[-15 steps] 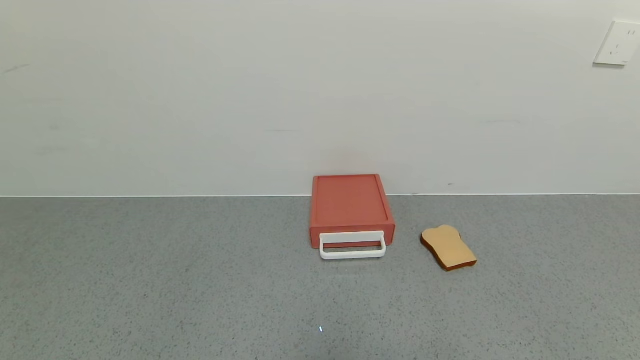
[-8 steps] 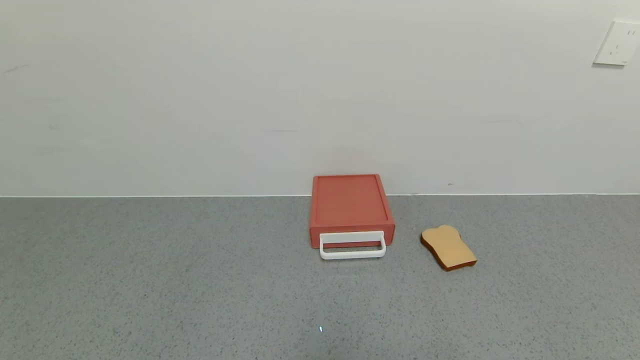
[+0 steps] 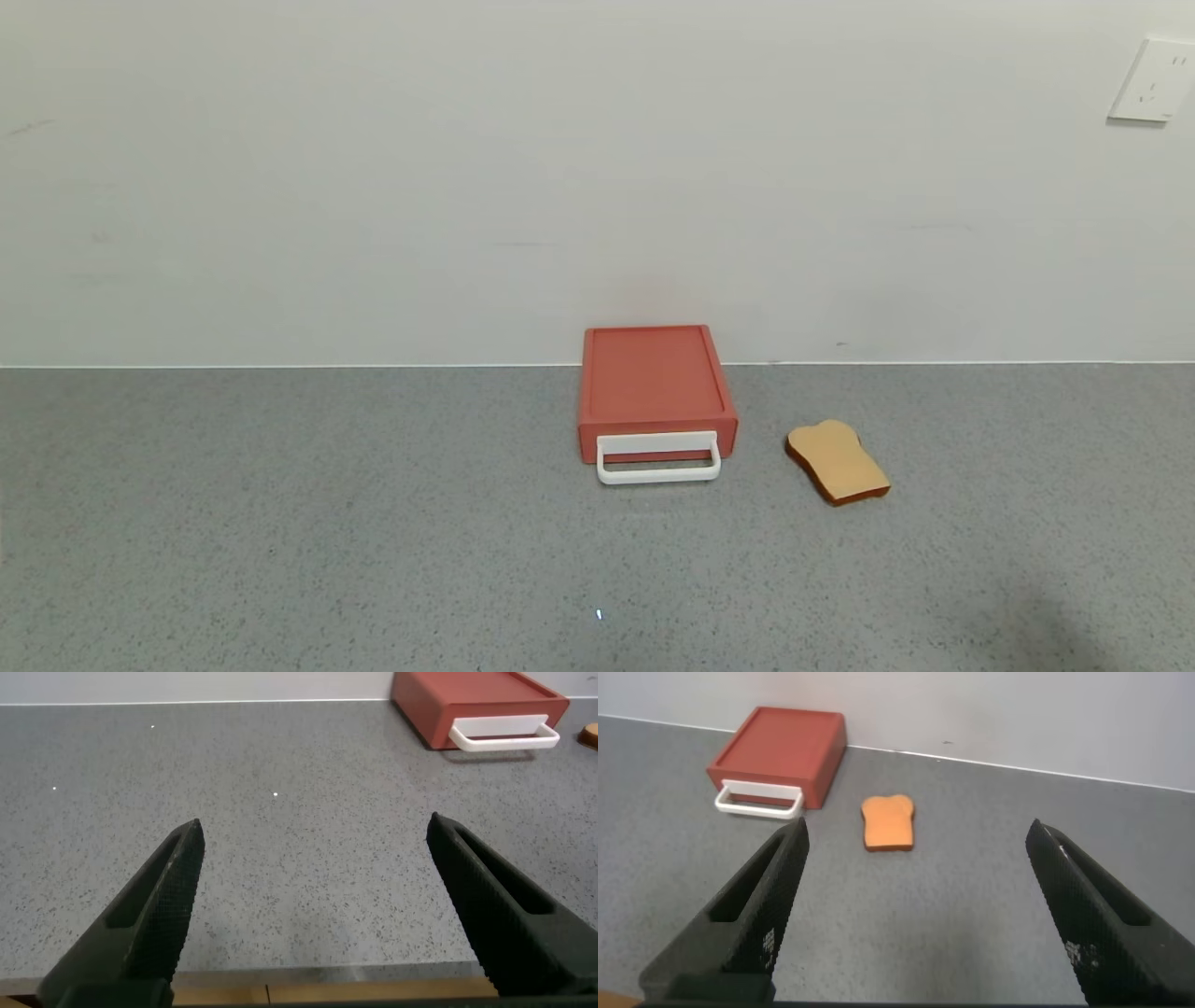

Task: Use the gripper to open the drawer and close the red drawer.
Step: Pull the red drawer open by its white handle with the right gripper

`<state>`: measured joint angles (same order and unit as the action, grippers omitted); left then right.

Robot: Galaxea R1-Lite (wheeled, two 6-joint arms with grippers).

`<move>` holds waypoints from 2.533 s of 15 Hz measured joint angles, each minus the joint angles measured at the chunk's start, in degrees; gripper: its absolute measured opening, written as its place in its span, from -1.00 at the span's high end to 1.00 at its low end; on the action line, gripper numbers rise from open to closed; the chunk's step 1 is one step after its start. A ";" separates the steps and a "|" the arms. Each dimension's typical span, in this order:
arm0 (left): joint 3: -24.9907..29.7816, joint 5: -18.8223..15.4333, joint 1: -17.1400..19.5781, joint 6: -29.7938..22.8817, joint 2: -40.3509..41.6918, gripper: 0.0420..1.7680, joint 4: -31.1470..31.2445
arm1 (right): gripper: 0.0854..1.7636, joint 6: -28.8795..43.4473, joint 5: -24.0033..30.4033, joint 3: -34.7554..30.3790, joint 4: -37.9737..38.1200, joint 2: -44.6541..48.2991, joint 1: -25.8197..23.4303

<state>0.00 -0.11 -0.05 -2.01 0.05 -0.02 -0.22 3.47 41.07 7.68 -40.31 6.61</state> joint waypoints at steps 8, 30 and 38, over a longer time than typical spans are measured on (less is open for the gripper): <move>0.00 -0.63 0.00 0.89 0.00 -0.94 0.29 | -0.94 1.79 1.06 23.94 0.98 -37.17 9.01; 0.00 -0.77 0.05 1.35 0.00 -0.94 0.21 | -0.94 36.16 -20.55 51.26 14.01 -83.33 26.66; 0.00 -0.77 0.02 1.41 0.00 -0.94 0.21 | -0.94 35.88 -20.77 54.21 14.28 -87.88 26.77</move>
<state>0.00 -0.88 -0.02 -0.60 0.05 0.18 35.66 -17.30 95.28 21.96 -128.20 33.38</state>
